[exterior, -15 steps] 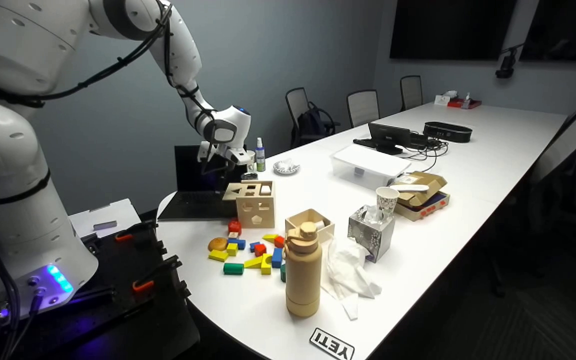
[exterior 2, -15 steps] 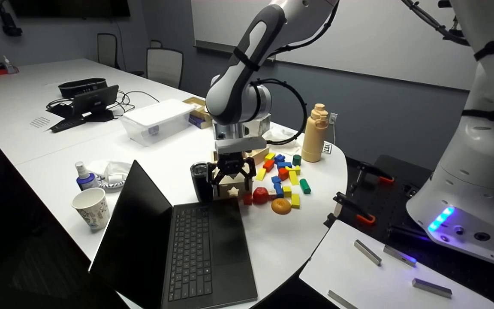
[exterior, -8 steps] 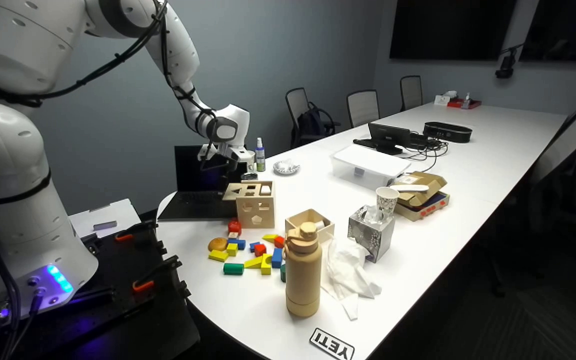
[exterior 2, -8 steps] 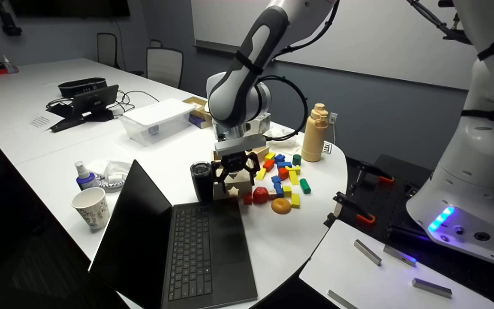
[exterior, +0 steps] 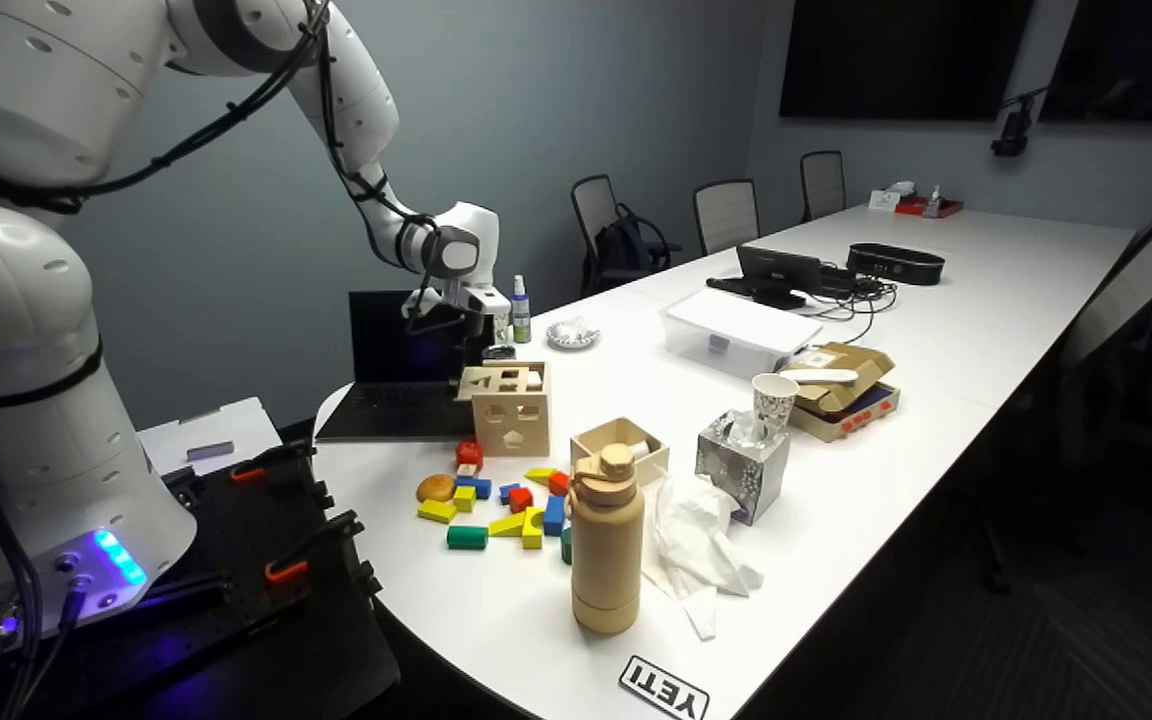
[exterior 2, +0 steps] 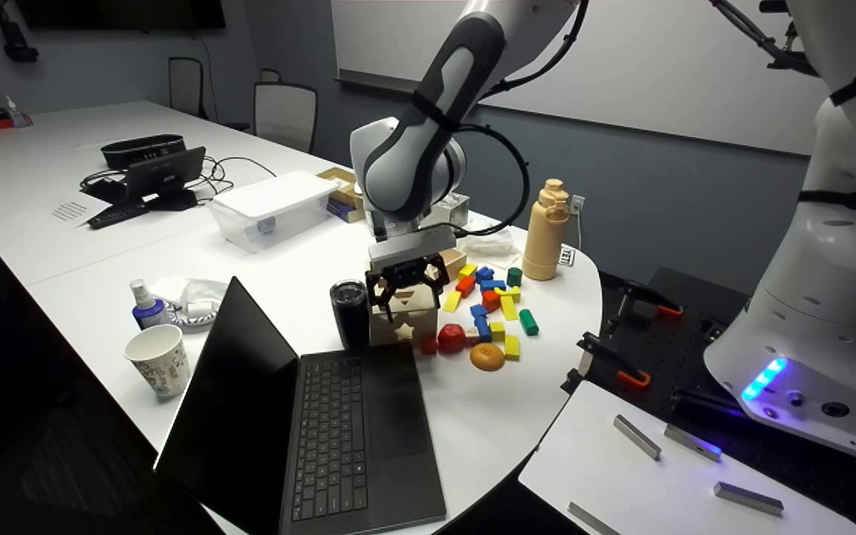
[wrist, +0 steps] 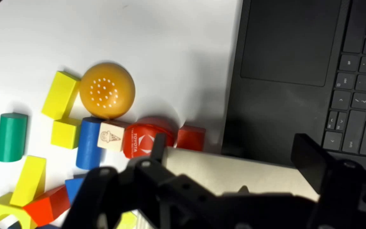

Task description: Slide the lid on top of the wooden toy box to the right.

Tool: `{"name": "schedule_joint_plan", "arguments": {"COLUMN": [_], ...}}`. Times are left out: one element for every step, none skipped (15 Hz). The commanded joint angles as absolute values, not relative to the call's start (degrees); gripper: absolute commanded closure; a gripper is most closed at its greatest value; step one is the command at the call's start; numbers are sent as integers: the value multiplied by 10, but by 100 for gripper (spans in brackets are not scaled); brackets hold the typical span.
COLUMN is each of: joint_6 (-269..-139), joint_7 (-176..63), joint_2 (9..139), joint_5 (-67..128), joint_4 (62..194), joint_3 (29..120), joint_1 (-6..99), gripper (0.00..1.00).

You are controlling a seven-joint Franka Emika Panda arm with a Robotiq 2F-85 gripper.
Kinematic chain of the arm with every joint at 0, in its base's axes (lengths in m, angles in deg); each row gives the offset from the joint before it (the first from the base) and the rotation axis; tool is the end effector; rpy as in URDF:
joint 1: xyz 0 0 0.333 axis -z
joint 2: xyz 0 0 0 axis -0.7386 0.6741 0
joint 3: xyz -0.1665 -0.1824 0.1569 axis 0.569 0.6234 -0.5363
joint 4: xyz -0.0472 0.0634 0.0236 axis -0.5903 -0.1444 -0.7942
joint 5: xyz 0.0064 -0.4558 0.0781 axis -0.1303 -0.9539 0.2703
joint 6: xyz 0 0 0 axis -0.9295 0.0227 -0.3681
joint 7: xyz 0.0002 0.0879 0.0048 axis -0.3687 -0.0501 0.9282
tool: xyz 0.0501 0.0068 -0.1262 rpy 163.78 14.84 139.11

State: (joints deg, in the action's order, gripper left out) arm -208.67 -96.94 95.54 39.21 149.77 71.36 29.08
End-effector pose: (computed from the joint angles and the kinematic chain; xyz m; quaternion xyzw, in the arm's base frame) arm 0.5579 0.1755 -0.0036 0.9534 -0.2778 -0.1107 0.0392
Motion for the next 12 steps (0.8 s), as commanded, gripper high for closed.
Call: {"name": "schedule_joint_plan", "arguments": {"joint_6": [-2060, -2057, -2053, -2049, -2045, -2041, -2033, -2022, -2012, -2000, -1988, -1977], "joint_7": [-1004, -1006, -1012, -1014, -1018, -1023, -1027, -1033, -1043, -1055, -1065, -1076], "joint_2": [944, 944, 945, 946, 946, 946, 947, 949, 950, 950, 949, 950], "joint_5": [362, 357, 352, 346, 341, 336, 331, 323, 313, 302, 290, 279], "joint_4": [1491, 1489, 1487, 1484, 1483, 1482, 1479, 1474, 1470, 1466, 1462, 1458], "joint_3": [727, 727, 727, 728, 727, 728, 730, 732, 735, 737, 739, 741], "joint_1": [277, 277, 277, 277, 277, 276, 274, 271, 269, 265, 263, 260], "gripper": [0, 0, 0, 0, 0, 0, 0, 0, 0, 0, 0, 0]}}
